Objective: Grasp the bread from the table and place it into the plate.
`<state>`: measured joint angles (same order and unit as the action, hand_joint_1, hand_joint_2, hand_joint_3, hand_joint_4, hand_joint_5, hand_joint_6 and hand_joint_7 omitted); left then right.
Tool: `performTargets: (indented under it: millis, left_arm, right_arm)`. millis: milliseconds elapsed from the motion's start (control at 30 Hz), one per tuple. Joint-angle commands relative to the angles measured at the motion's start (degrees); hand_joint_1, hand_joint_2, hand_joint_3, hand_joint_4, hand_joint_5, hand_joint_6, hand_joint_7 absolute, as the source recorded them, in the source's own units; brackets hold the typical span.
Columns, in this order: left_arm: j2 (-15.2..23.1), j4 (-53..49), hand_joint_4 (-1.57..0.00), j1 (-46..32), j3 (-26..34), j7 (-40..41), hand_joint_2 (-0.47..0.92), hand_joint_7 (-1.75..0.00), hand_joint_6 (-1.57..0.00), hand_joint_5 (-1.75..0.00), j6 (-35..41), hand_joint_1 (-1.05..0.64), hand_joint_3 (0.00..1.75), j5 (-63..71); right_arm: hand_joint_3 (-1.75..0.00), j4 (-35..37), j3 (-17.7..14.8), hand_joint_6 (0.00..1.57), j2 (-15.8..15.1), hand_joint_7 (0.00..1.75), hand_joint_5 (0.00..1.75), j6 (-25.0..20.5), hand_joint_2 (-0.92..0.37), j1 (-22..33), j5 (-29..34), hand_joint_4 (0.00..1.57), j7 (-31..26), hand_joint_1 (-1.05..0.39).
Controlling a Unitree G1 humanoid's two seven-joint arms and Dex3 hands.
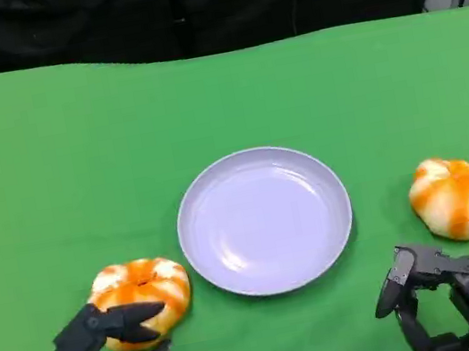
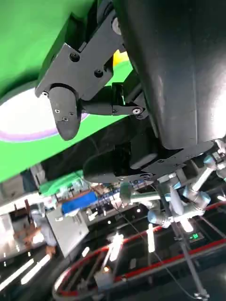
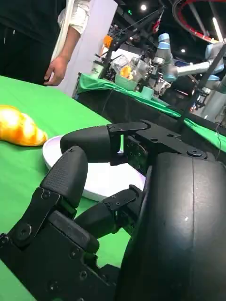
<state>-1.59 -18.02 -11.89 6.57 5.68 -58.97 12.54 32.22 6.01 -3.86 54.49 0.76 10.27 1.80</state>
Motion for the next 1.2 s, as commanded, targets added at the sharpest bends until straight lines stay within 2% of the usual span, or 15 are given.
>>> performTargets:
  millis: [33,267,300,367,467,700,1200]
  left_arm:
    - [-0.04,3.15,-0.77,-0.97,1.59,3.83,0.83,-0.16,-0.80,-0.76,2.84,-0.25,0.19,4.77]
    - [0.43,3.83,-0.78,-1.27,0.78,5.64,0.86,-0.12,-0.82,-0.75,3.77,-0.25,0.15,5.75]
    - [1.18,7.66,-0.78,-2.33,1.22,5.43,0.86,-0.11,-0.82,-0.74,7.17,-0.25,0.15,10.04]
    - [2.18,14.68,-0.55,-4.34,1.73,5.24,0.84,-0.02,-0.58,-0.56,14.29,-0.39,0.06,18.11]
    - [2.91,20.96,-0.50,-5.99,0.68,4.94,0.86,0.00,-0.49,-0.39,22.14,-0.48,0.01,24.06]
    - [6.00,29.44,-0.48,-6.15,-3.29,3.72,0.86,0.00,-0.47,-0.22,35.89,-0.52,0.00,34.04]
    - [13.39,32.93,-0.48,-2.91,-12.92,1.58,0.85,0.00,-0.39,-0.14,51.79,-0.50,0.00,48.51]
  right_arm:
    - [-1.44,-0.71,-0.26,0.83,-0.43,1.46,1.75,-0.25,-0.32,0.22,-0.90,0.88,0.04,-0.58]
    - [-1.44,-0.72,-0.26,0.83,-0.43,1.46,1.75,-0.26,-0.32,0.22,-0.91,0.88,0.06,-0.58]
    - [-1.44,-0.88,-0.32,0.83,-0.45,1.46,1.75,-0.28,-0.32,0.35,-0.61,0.88,-0.17,-0.58]
    - [-1.43,-0.92,-0.40,0.83,-0.38,1.47,1.75,-0.27,-0.32,0.42,-0.30,0.88,-0.49,-0.59]
    - [-1.44,-0.76,-0.37,0.83,-0.30,1.47,1.75,-0.29,-0.32,0.31,-0.41,0.88,-0.47,-0.59]
    - [-1.44,-1.02,-0.25,0.84,-0.21,1.47,1.75,-0.58,-0.32,0.17,-0.41,0.89,-0.38,-0.60]
    - [-1.46,-1.02,-0.24,0.84,-0.41,1.47,1.75,-0.40,-0.31,0.20,-0.50,0.90,-0.20,-0.60]
